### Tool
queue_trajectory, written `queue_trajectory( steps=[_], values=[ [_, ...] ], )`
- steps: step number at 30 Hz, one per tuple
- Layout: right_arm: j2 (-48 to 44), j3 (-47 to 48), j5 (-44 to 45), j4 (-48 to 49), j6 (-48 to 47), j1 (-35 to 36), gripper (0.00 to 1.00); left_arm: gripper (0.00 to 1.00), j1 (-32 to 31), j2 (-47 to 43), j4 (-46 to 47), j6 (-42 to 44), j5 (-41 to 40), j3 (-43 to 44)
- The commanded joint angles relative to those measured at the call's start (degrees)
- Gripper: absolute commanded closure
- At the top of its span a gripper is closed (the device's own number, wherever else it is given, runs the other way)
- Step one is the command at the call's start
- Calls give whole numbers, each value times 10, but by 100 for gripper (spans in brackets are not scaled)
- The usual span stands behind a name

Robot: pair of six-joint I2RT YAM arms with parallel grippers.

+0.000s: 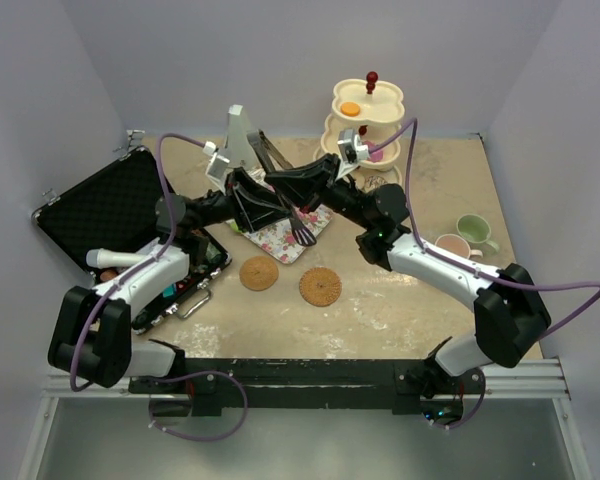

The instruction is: Serve the afternoon tea

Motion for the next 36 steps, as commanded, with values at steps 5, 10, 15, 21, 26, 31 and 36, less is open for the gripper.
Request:
queue_trajectory(
  steps=[5, 10, 15, 21, 26, 31, 36],
  values=[
    [-7, -5, -7, 43, 7, 2, 100, 83, -7, 32, 164, -95, 20, -11],
    [-14, 0, 0, -9, -18, 2, 98, 100, -7, 29, 106, -70, 29, 0],
    [-56, 34, 15, -156, -88, -16, 41, 100, -7, 33, -9, -4, 62, 35],
    [-91, 58, -107, -277, -143, -92, 14, 100, -7, 29, -72, 39, 99, 60],
    [-90, 66, -246, -316, -160, -162, 1, 100, -12, 14, -229, 144, 122, 99],
    [-81, 83, -300, -344, -206, -162, 2, 100, -21, -6, -298, 207, 169, 117],
    [-88, 91, -340, -311, -206, -162, 1, 100, -38, -21, -302, 214, 218, 119]
  ],
)
